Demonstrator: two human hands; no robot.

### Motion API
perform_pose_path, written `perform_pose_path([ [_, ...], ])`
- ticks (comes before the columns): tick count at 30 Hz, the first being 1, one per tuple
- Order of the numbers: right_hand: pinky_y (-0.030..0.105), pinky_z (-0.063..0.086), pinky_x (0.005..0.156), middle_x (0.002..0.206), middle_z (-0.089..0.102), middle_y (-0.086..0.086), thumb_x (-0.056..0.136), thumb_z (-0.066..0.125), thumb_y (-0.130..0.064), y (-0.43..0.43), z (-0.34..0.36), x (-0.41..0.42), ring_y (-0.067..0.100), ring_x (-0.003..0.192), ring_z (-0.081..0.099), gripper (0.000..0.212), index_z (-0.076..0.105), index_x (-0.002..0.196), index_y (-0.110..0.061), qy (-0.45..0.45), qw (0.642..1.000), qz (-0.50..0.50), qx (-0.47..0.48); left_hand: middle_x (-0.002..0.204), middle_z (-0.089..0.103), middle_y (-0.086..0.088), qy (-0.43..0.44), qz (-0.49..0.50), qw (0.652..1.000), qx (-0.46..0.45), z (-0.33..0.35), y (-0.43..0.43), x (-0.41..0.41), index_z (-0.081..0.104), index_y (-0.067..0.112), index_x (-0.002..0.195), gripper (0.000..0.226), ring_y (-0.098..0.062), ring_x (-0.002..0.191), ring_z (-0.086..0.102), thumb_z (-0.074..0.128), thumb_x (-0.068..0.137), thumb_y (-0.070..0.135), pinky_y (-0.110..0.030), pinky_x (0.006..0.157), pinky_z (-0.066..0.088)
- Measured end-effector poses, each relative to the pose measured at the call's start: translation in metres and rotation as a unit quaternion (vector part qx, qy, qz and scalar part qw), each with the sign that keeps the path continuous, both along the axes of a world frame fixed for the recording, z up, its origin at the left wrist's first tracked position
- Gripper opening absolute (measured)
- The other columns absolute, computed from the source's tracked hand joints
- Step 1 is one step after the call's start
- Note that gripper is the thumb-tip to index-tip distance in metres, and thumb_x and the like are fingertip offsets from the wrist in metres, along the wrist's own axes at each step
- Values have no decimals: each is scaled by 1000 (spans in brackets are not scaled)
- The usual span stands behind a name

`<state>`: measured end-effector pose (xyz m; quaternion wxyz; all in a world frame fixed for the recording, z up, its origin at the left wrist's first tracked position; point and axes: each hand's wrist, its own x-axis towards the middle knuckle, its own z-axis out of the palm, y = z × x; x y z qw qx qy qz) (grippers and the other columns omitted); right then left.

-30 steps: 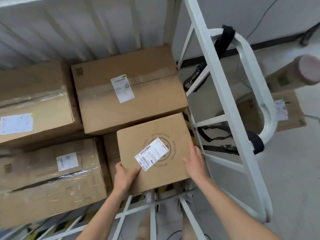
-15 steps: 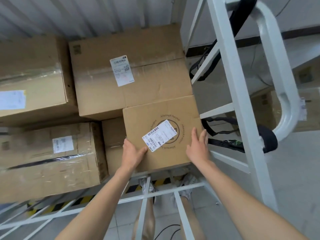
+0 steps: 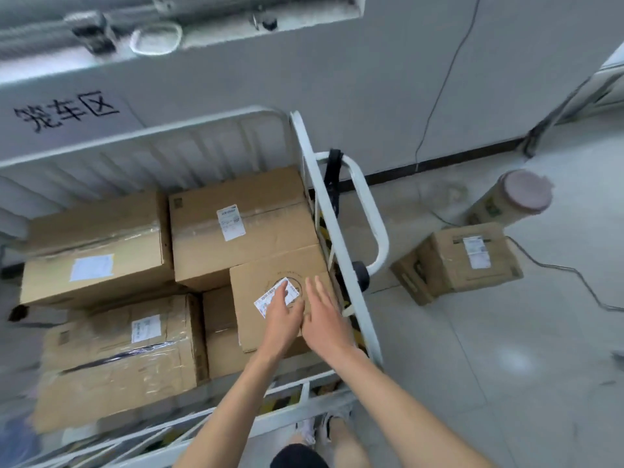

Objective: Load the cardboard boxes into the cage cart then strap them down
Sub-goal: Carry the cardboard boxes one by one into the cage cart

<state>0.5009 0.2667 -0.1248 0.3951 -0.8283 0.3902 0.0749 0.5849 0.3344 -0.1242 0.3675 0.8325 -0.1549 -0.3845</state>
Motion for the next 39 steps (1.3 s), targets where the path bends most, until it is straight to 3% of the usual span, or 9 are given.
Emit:
perform_pose_path([
  [3,32,10,120,167,-3,-5,103,36,-22,-26,46,-34,14,153,-5,64,5,160,-25,-41,997,-68,-24,156,40,-5,-27,-20,998,-45,42,-22,-25,29,19,154,61,-19,141,39,54,100,31,-34,112,35],
  [6,35,6,121,168,-4,-1,103,41,-21,-51,72,-91,19,153,-7,67,6,160,-23,-46,985,-159,-43,157,39,-3,-78,-83,990,-78,71,-51,-52,30,17,154,61,-18,143,38,54,99,30,-39,115,34],
  [13,43,22,119,168,-1,1,102,42,-28,-80,95,-258,24,154,-2,68,7,160,-23,23,944,-319,-83,161,30,-3,-84,-263,953,-127,108,-125,-153,25,15,157,64,-17,148,28,51,101,34,-44,119,29],
  [17,42,11,123,167,5,10,102,44,-25,-102,96,-339,32,153,0,68,10,160,-17,37,919,-384,-83,162,30,0,-58,-334,934,-112,110,-168,-224,24,17,157,65,-8,142,31,51,101,36,-29,115,27],
  [19,41,8,124,167,8,12,100,45,-23,-118,94,-373,33,153,1,68,13,159,-14,38,908,-410,-83,160,33,-1,-44,-348,932,-96,105,-191,-258,24,18,157,65,-13,142,34,51,100,36,-27,111,30],
  [23,42,11,123,167,8,12,99,47,-23,-158,84,-429,34,153,3,69,13,159,-14,26,892,-447,-56,155,39,-5,-11,-346,937,-51,91,-235,-316,25,22,156,65,-20,135,45,52,99,38,-42,111,42],
  [31,39,12,122,167,7,12,99,48,-21,-251,58,-492,33,153,4,70,12,159,-14,29,901,-432,-12,153,42,-5,9,-300,954,2,59,-308,-376,24,18,156,63,-21,135,45,51,101,31,-36,109,41],
  [39,37,14,121,166,11,12,100,47,-21,-389,12,-477,28,153,8,67,15,158,-11,36,937,-348,8,155,41,0,38,-208,977,33,-6,-413,-373,25,22,156,63,-18,139,41,51,100,36,-36,111,37],
])
